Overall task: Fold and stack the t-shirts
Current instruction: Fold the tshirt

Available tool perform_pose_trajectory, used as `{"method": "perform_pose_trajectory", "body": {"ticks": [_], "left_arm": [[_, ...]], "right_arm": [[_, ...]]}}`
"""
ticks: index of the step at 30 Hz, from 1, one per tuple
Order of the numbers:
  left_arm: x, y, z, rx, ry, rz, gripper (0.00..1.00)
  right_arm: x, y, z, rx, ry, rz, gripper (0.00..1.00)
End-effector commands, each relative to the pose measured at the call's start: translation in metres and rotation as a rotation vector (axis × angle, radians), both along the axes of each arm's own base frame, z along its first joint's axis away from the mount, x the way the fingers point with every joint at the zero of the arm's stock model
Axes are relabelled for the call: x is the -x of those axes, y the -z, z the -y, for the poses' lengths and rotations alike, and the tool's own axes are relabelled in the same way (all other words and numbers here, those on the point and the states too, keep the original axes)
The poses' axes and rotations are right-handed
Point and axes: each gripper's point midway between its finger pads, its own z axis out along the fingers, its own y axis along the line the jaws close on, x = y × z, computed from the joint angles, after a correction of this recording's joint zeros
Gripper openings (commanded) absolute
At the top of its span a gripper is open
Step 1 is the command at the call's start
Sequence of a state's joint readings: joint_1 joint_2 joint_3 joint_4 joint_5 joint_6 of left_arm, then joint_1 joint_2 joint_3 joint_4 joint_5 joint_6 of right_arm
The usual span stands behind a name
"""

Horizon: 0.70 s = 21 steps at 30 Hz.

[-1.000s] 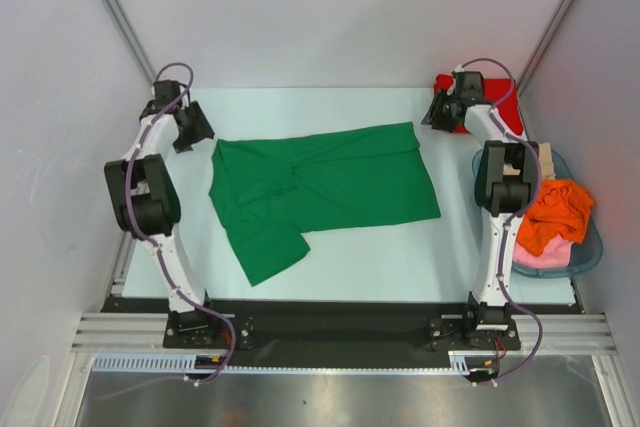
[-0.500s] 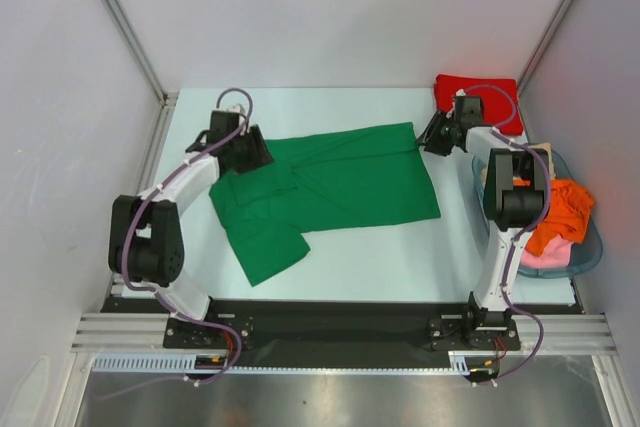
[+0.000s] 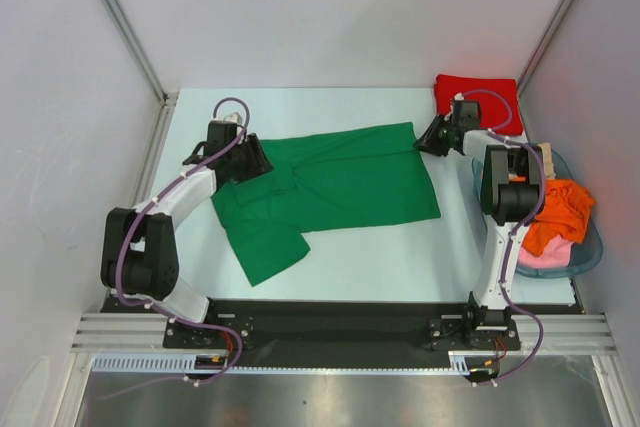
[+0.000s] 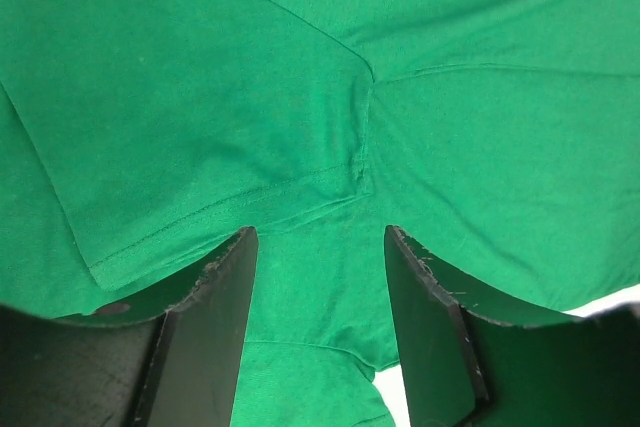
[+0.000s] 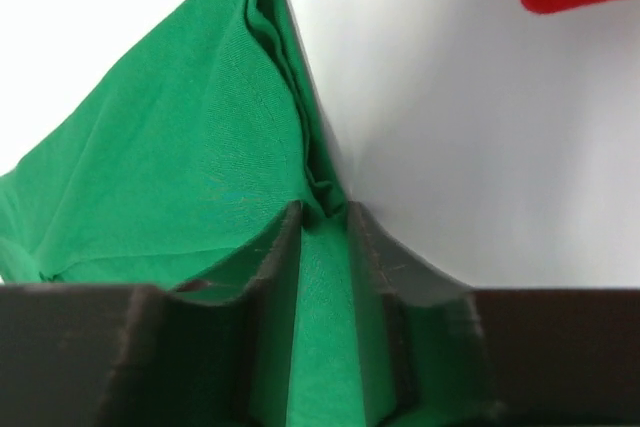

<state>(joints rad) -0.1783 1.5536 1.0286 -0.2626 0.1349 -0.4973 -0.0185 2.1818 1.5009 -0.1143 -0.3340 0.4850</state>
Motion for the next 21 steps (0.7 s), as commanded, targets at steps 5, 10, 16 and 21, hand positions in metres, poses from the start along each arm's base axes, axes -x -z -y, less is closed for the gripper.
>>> {"method": "perform_pose_trajectory", "body": {"ticks": [5, 10, 16, 21], "left_arm": [[-0.005, -0.012, 0.005, 0.014, 0.01, 0.042, 0.59], [-0.004, -0.01, 0.004, 0.013, 0.01, 0.036, 0.59], [-0.003, -0.012, 0.004, 0.014, 0.008, 0.041, 0.59], [0.002, -0.027, -0.003, -0.004, -0.014, 0.073, 0.59]], "right_arm": [[-0.011, -0.021, 0.002, -0.019, -0.005, 0.062, 0.06], [-0.009, -0.038, 0.009, 0.019, 0.006, 0.084, 0.04], [-0.001, -0.028, 0.012, 0.031, 0.012, 0.054, 0.04], [-0.002, -0.024, 0.018, 0.064, 0.019, 0.049, 0.11]]}}
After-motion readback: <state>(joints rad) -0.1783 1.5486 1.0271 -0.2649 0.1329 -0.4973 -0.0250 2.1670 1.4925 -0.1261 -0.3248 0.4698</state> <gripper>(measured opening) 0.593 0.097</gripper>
